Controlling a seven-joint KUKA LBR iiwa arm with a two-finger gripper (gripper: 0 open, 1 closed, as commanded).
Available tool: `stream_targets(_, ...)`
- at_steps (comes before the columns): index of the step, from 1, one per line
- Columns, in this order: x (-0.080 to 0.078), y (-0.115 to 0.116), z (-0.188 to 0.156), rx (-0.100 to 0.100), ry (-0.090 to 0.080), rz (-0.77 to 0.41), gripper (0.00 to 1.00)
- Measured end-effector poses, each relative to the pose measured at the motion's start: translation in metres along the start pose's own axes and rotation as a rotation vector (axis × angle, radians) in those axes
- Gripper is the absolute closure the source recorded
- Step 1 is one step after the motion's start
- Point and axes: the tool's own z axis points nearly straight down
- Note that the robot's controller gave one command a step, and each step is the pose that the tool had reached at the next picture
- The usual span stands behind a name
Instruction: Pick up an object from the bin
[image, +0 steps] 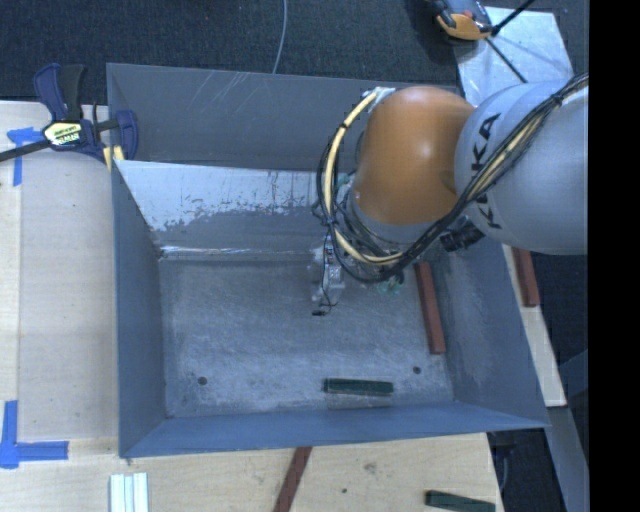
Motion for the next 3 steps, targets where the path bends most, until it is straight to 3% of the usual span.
stream_targets(1,0.007,0.0,0.051,0.001,0.008,0.079,1.0)
stream_targets(2,0.008,0.0,0.06,0.002,0.011,0.08,1.0)
stream_targets(3,0.004,-0.031,0.025,-0.001,0.018,-0.034,1.0)
